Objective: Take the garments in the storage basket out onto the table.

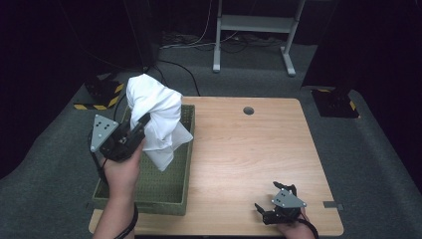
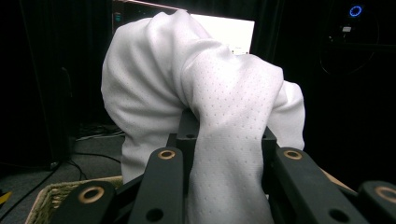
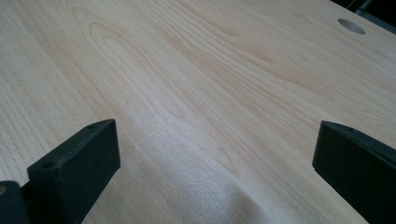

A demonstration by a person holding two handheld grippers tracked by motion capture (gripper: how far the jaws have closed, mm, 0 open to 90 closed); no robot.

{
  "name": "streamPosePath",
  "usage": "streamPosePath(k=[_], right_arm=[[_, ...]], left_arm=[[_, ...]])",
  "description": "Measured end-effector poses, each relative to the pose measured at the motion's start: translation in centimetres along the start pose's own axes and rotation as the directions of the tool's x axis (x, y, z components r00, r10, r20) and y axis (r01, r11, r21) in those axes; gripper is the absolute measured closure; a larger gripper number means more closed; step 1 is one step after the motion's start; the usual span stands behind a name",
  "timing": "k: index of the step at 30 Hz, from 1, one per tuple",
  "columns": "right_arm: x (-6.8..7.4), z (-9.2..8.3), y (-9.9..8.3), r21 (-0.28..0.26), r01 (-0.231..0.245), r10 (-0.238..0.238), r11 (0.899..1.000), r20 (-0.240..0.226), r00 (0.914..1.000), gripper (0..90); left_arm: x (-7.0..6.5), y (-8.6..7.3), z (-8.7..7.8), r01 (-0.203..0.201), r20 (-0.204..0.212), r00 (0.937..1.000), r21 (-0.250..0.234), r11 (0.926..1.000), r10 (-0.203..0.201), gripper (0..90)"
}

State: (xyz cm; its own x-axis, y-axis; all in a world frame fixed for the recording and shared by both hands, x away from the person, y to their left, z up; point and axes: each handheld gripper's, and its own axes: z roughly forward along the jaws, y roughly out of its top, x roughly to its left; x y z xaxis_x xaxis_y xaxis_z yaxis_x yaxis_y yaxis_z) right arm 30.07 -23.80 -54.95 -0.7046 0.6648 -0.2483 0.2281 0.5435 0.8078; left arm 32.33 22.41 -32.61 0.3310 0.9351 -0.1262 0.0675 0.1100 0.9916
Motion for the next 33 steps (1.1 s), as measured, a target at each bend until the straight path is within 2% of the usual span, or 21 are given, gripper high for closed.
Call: streamPosePath(k=[13,28,33], right_arm=[[0.0,0.0,0.0,-0.001,-0.003,0.003,1.000,-0.002,1.0000,0.2],[0.0,0.0,0.0,-0.003,-0.007,0.007,1.000,-0.004,1.0000,0.2],[0.0,0.0,0.0,-0.003,-0.007,0.007,1.000,-0.004,1.0000,0.2]], left_arm=[[-1.7,0.5,0.7,-0.025,0.027,0.9993,-0.015,0.9996,0.025,72.8],[-3.3,0.7,1.6,-0.014,0.065,0.9978,-0.032,0.9994,0.017,72.8],[-4.0,0.8,1.8,-0.030,0.072,0.9969,-0.035,0.9990,0.032,72.9]])
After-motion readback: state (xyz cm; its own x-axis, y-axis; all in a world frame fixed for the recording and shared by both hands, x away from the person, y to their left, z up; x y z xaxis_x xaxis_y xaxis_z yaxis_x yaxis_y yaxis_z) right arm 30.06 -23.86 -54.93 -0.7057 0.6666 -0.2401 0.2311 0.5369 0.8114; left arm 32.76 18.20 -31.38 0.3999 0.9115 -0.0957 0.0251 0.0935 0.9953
